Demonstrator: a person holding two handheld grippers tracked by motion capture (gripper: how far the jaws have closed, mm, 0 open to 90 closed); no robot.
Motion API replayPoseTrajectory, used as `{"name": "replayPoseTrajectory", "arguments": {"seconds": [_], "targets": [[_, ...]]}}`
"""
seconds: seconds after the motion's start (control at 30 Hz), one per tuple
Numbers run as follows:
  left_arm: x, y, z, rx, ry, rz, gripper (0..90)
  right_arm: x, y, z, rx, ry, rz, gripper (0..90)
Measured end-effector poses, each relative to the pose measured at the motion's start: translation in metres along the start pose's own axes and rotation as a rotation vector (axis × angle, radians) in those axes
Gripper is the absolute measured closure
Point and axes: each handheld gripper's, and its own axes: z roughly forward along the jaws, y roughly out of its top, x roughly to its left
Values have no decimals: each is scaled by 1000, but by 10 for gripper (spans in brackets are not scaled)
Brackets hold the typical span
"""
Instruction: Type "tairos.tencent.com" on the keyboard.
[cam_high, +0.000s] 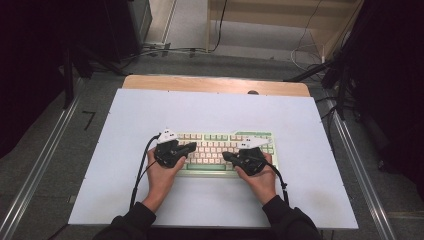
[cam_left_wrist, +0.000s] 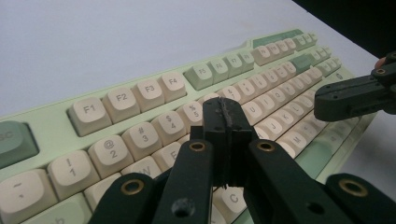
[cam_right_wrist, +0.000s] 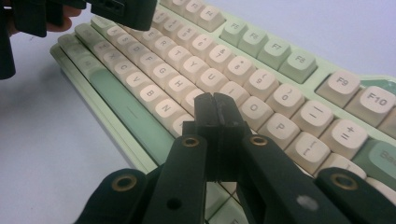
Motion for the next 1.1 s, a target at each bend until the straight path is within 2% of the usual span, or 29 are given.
{"name": "replayPoseTrajectory", "arguments": {"seconds": [0.3, 0.5, 0.83, 1.1], "targets": [[2, -2, -6, -7, 10, 2, 900, -5, -4, -4, 11, -15, 8, 882], [3, -3, -8, -9, 9, -3, 900, -6, -7, -1, 41, -19, 12, 882], [3, -3, -9, -9, 6, -3, 900, -7, -9, -1, 48, -18, 9, 882], [3, -4, -9, -5, 6, -1, 900, -8, -8, 0, 79, -15, 3, 882]]}}
